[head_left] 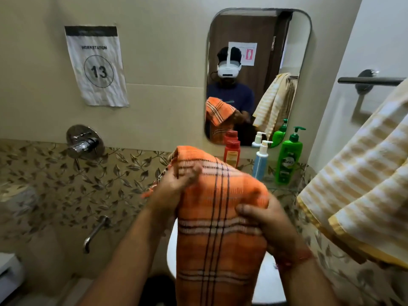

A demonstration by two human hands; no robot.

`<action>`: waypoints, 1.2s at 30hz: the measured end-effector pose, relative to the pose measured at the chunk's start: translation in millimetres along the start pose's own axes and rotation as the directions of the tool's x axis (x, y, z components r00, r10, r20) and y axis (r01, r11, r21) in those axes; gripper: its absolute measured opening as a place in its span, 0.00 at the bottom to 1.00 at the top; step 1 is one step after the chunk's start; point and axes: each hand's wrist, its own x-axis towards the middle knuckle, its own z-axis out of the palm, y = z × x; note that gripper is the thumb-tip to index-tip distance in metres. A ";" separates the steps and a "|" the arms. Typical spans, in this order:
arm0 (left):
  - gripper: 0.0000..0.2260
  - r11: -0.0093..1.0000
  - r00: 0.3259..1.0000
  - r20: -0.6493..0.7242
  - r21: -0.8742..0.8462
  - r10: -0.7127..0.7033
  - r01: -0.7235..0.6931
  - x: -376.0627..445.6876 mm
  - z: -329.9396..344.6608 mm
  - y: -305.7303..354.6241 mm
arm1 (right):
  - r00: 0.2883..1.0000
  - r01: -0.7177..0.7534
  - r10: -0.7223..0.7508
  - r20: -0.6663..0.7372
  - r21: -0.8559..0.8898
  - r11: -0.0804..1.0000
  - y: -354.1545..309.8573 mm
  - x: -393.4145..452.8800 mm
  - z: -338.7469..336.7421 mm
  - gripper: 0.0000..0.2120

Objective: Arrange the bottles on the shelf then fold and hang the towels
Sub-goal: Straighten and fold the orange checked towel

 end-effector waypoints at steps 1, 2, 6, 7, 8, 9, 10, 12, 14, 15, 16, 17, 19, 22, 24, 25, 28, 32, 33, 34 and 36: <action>0.32 0.996 0.991 0.100 -0.003 -0.089 0.090 -3.9 -8.4 -3.3 | 0.999 0.017 -0.018 -0.052 -0.006 1.000 -4.9 5.4 1.5 0.24; 0.36 0.987 0.968 0.191 0.009 -0.162 0.163 -9.2 -14.9 -7.5 | 0.996 0.028 -0.029 -0.090 -0.013 1.000 -10.3 10.7 2.2 0.23; 0.29 0.992 0.969 0.213 -0.015 -0.123 0.129 -20.4 -12.5 -27.8 | 0.998 0.012 -0.010 -0.058 0.024 1.000 -21.5 18.5 -6.2 0.25; 0.24 0.994 0.986 0.138 -0.036 -0.093 0.099 -19.9 -7.5 -30.8 | 1.000 -0.008 0.008 0.022 0.039 0.999 -18.8 15.3 -11.8 0.27; 0.21 0.996 0.994 0.078 -0.049 -0.074 0.078 -18.8 -2.3 -32.0 | 0.994 -0.036 0.033 0.101 0.033 0.999 -14.0 11.7 -17.6 0.29; 0.21 0.996 0.997 0.050 -0.062 -0.061 0.064 -17.0 0.6 -33.0 | 0.986 -0.057 0.053 0.159 0.017 0.998 -8.0 7.6 -21.5 0.32; 0.23 0.996 0.997 0.050 -0.070 -0.053 0.056 -15.0 2.2 -33.5 | 0.983 -0.061 0.059 0.173 0.006 0.998 -1.4 4.1 -23.6 0.34; 0.28 0.998 0.996 0.083 -0.045 -0.045 0.049 -11.4 2.8 -33.0 | 0.995 -0.026 0.025 0.101 0.012 1.000 8.4 0.7 -23.4 0.33; 0.31 0.998 0.989 0.129 -0.015 -0.066 0.068 -9.4 -0.6 -31.5 | 1.000 0.016 -0.016 0.019 0.012 1.000 10.9 0.8 -22.2 0.32; 0.31 0.996 0.985 0.153 -0.018 -0.079 0.083 -8.7 -3.3 -30.4 | 0.999 0.037 -0.037 -0.005 0.017 0.999 9.7 1.5 -21.7 0.32; 0.31 0.995 0.981 0.175 -0.029 -0.084 0.090 -8.1 -5.4 -29.3 | 0.998 0.053 -0.053 -0.026 0.018 0.998 8.3 2.4 -23.0 0.32; 0.32 0.995 0.979 0.187 -0.046 -0.078 0.088 -7.4 -7.5 -28.4 | 0.997 0.064 -0.064 -0.043 0.015 0.998 5.9 3.0 -24.2 0.33; 0.37 0.991 0.982 0.177 -0.109 -0.057 0.078 -5.9 -9.5 -29.4 | 0.994 0.074 -0.073 -0.077 -0.001 0.997 1.3 3.7 -26.7 0.34; 0.35 0.960 0.989 0.141 -0.267 -0.043 0.079 -4.8 -8.4 -41.0 | 0.989 0.082 -0.086 -0.118 -0.038 0.996 -2.9 6.2 -25.9 0.35; 0.32 0.938 0.978 0.167 -0.301 -0.124 0.170 -7.7 -5.5 -53.8 | 0.982 0.094 -0.110 -0.156 -0.108 0.990 -5.1 10.3 -22.3 0.34; 0.32 0.937 0.969 0.174 -0.273 -0.173 0.216 -9.9 -3.1 -57.9 | 0.977 0.104 -0.123 -0.172 -0.116 0.988 -6.4 12.9 -19.8 0.33; 0.30 0.973 0.980 0.048 -0.120 -0.192 0.196 -8.1 1.7 -61.6 | 0.965 0.114 -0.128 -0.227 -0.073 0.991 -8.3 19.6 -19.6 0.32; 0.18 0.997 0.982 -0.169 0.009 -0.078 0.081 3.0 8.9 -52.9 | 0.994 -0.017 -0.007 -0.105 -0.226 0.974 -0.7 15.5 -29.9 0.46; 0.16 0.996 0.976 -0.207 0.052 -0.061 0.073 5.4 10.5 -52.5 | 0.996 -0.047 0.023 -0.092 -0.274 0.961 1.7 14.5 -30.2 0.47; 0.16 0.993 0.971 -0.234 0.099 -0.043 0.068 7.8 11.5 -52.2 | 0.992 -0.063 0.028 -0.122 -0.298 0.953 2.7 14.4 -28.9 0.46; 0.26 0.983 0.970 -0.241 0.170 -0.033 0.076 11.4 8.6 -52.2 | 0.968 -0.068 -0.008 -0.251 -0.296 0.953 1.0 19.6 -25.8 0.42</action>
